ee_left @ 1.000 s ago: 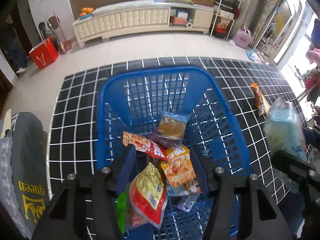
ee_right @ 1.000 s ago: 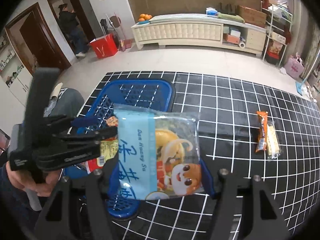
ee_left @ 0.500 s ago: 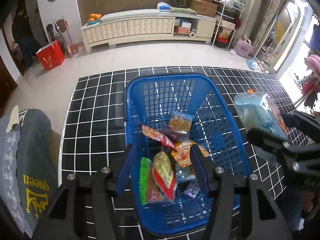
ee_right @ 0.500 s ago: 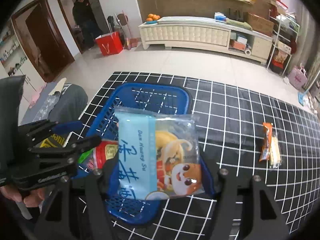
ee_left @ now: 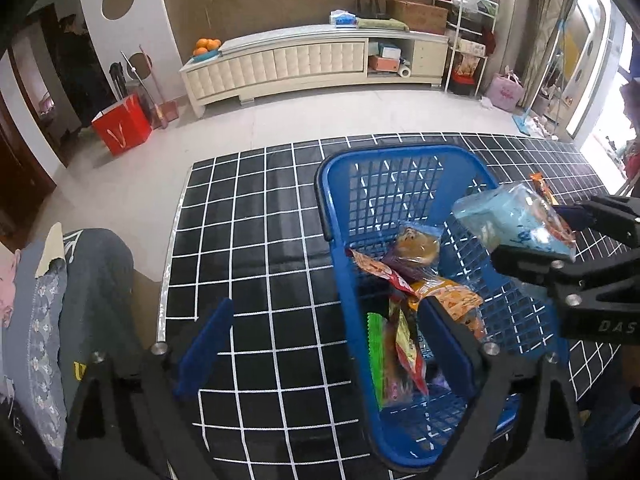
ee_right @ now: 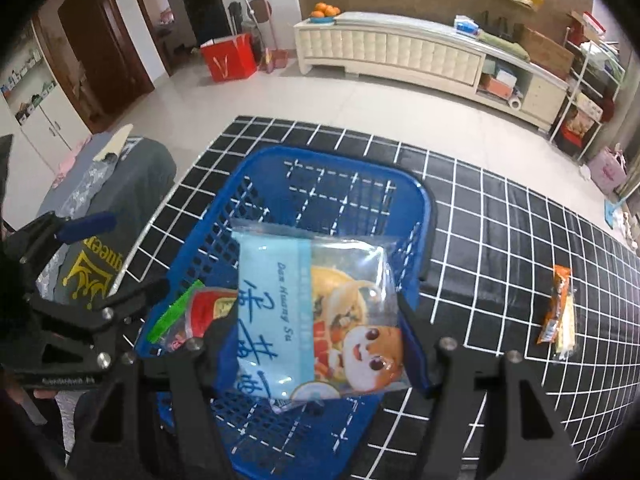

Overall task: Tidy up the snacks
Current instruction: 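Carry the blue pastry bag over the basket with the right tool and release it, then move both open tools back toward the orange bar and cracker pack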

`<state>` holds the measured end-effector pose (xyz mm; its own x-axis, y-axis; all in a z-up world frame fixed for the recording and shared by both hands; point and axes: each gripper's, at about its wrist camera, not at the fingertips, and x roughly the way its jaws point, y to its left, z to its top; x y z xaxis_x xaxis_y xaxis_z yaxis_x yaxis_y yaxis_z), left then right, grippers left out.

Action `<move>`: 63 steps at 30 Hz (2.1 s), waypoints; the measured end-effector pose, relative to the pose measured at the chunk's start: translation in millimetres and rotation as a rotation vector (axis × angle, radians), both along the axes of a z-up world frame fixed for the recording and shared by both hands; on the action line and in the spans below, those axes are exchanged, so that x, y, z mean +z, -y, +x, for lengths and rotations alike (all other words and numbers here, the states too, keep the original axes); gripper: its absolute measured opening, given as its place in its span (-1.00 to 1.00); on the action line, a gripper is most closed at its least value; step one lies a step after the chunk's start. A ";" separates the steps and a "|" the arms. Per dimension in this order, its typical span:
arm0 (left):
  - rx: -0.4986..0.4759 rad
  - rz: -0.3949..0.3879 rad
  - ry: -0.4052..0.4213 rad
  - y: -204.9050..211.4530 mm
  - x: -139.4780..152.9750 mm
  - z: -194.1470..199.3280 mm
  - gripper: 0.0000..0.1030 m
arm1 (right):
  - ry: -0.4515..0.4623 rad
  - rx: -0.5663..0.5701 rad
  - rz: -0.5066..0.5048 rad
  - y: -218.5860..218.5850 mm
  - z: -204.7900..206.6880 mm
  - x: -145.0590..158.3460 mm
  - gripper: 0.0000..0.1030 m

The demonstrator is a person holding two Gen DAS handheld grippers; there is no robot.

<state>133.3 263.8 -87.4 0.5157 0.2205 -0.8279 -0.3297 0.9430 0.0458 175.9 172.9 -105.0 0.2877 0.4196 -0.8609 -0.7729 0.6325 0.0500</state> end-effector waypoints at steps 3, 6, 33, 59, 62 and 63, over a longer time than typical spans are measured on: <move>0.015 -0.004 -0.008 -3.9 -4.6 0.4 0.79 | 0.034 0.013 -0.040 -6.6 -2.5 -3.2 0.37; 0.033 0.004 -0.018 -8.3 -8.5 -0.4 0.79 | 0.027 0.022 -0.064 -12.0 -1.5 -7.6 0.37; -0.012 0.029 0.006 49.9 26.6 -20.3 0.79 | 0.049 -0.038 0.042 62.3 -16.5 26.7 0.65; -0.191 0.008 -0.019 223.9 32.0 70.9 1.00 | 0.032 -0.273 0.099 267.9 49.9 32.5 0.92; -0.201 -0.014 -0.034 240.7 27.9 90.5 1.00 | 0.041 -0.310 0.102 287.1 64.4 32.0 0.94; -0.204 -0.021 -0.042 246.6 26.2 99.1 1.00 | 0.047 -0.319 0.096 292.4 69.4 30.8 0.97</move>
